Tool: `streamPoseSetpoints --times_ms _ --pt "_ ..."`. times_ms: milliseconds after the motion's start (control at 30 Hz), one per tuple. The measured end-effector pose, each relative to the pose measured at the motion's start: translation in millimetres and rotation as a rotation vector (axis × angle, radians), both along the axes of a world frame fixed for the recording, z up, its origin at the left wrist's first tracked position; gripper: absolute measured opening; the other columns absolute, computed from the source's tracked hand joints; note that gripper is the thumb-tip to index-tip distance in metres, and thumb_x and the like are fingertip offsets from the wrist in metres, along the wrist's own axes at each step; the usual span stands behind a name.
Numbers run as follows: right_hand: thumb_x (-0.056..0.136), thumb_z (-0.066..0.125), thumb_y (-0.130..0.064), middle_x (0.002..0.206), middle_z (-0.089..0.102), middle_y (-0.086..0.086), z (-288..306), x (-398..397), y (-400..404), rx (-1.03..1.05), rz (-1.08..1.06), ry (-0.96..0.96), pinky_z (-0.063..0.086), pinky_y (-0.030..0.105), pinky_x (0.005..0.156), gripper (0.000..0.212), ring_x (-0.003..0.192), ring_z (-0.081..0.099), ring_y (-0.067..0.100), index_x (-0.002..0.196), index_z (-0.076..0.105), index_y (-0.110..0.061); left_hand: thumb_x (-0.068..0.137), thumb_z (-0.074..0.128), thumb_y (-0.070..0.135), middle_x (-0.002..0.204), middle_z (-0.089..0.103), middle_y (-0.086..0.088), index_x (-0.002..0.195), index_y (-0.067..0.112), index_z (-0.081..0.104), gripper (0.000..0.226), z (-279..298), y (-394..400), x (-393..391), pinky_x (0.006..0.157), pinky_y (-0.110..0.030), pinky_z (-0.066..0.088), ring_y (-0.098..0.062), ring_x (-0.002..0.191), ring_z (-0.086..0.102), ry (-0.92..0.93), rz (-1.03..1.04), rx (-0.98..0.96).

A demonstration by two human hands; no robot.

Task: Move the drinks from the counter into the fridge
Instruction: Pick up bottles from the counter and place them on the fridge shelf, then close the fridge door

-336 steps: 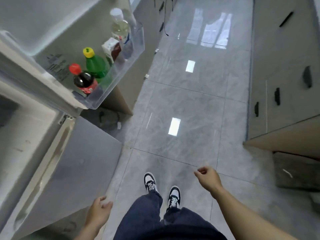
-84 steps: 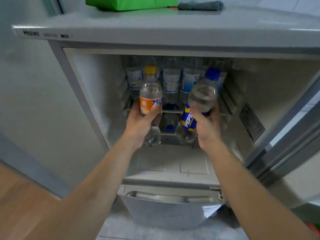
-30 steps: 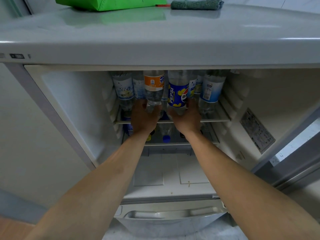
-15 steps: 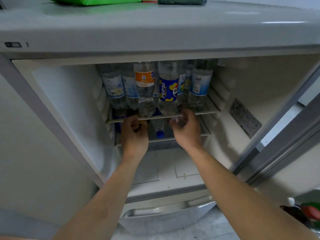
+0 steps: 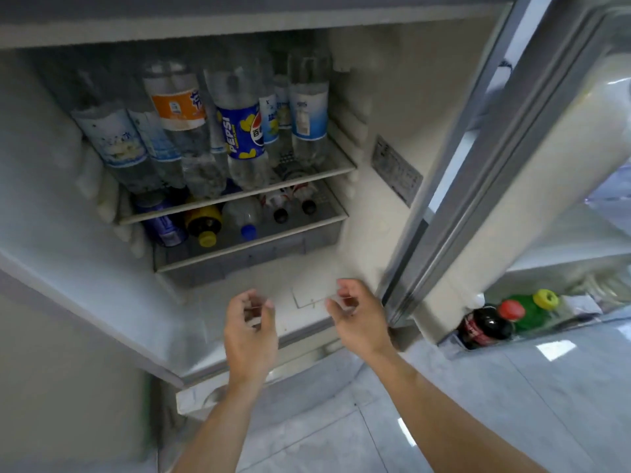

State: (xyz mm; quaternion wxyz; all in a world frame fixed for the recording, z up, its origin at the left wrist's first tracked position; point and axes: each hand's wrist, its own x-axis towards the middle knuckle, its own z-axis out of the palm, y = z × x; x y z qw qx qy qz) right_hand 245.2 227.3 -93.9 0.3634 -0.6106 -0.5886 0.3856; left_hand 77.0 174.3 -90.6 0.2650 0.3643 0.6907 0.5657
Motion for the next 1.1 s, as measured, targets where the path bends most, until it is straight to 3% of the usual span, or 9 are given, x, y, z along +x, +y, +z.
streamPoseSetpoints --times_ms 133,233,333,400,500,600,800,933,1100 --pt "0.087 0.074 -0.018 0.095 0.065 -0.005 -14 44 -31 -0.089 -0.016 0.040 0.050 0.016 0.082 0.026 0.089 0.062 0.013 0.111 0.065 -0.016 0.093 0.065 0.018 0.088 0.066 0.009 0.110 0.030 0.057 0.022 -20 -16 38 0.066 -0.004 0.046 0.002 0.081 0.063 -0.024 -0.087 -0.046" --pt "0.086 0.073 -0.023 0.094 0.065 -0.007 -34 84 -58 -0.215 -0.017 0.033 0.055 0.030 0.083 0.022 0.089 0.063 0.015 0.107 0.066 -0.020 0.092 0.065 0.013 0.085 0.067 0.005 0.104 0.029 0.059 0.021 -36 -28 73 0.065 -0.006 0.047 -0.005 0.077 0.064 -0.022 -0.141 -0.086" --pt "0.086 0.073 -0.025 0.091 0.064 -0.010 -48 129 -81 -0.253 -0.029 -0.032 0.051 0.020 0.080 0.018 0.086 0.063 0.007 0.101 0.063 -0.028 0.091 0.065 0.010 0.083 0.067 0.005 0.095 0.033 0.058 0.024 -49 -44 112 0.063 -0.005 0.045 -0.008 0.076 0.064 -0.013 -0.164 -0.140" --pt "0.086 0.074 -0.024 0.090 0.064 -0.011 -53 158 -91 -0.263 -0.044 -0.049 0.050 0.014 0.076 0.019 0.084 0.063 0.007 0.097 0.061 -0.030 0.090 0.065 0.010 0.081 0.066 0.001 0.098 0.026 0.060 0.018 -58 -55 141 0.063 -0.007 0.045 -0.012 0.074 0.063 -0.008 -0.188 -0.192" --pt "0.086 0.076 -0.025 0.091 0.066 -0.005 -60 206 -101 -0.317 -0.094 -0.020 0.052 0.019 0.076 0.020 0.083 0.064 0.012 0.102 0.064 -0.021 0.090 0.067 0.013 0.082 0.067 0.002 0.101 0.021 0.060 0.016 -67 -69 190 0.063 -0.008 0.045 -0.008 0.075 0.063 0.013 -0.191 -0.253" --pt "0.086 0.075 -0.019 0.089 0.066 -0.003 -67 264 -102 -0.347 -0.154 0.077 0.048 0.010 0.068 0.019 0.073 0.061 0.006 0.103 0.066 -0.019 0.090 0.066 0.018 0.086 0.068 0.005 0.101 0.030 0.058 0.018 -70 -76 247 0.067 -0.013 0.042 -0.005 0.081 0.064 -0.001 -0.188 -0.289" --pt "0.093 0.067 -0.017 0.089 0.065 0.005 -74 424 -71 -0.408 -0.353 0.209 0.056 0.045 0.087 0.018 0.084 0.063 0.022 0.109 0.066 -0.012 0.092 0.064 0.019 0.084 0.064 0.004 0.105 0.030 0.058 0.017 -60 -74 365 0.062 -0.007 0.044 0.003 0.073 0.060 -0.034 -0.097 -0.283" --pt "0.094 0.063 -0.021 0.091 0.065 0.002 -51 510 -19 -0.339 -0.473 0.283 0.054 0.044 0.089 0.025 0.082 0.061 0.017 0.115 0.063 -0.008 0.092 0.063 0.025 0.085 0.065 0.006 0.101 0.037 0.058 0.016 -46 -78 423 0.064 -0.018 0.043 0.000 0.073 0.061 -0.049 -0.034 -0.265" --pt "0.096 0.054 -0.030 0.118 0.061 -0.001 16 552 69 -0.137 -0.448 0.394 0.047 0.035 0.095 0.037 0.104 0.056 0.015 0.130 0.060 -0.015 0.093 0.062 0.025 0.087 0.066 0.004 0.098 0.043 0.055 0.020 -31 -73 470 0.069 -0.021 0.046 -0.007 0.079 0.063 -0.052 -0.011 -0.239"
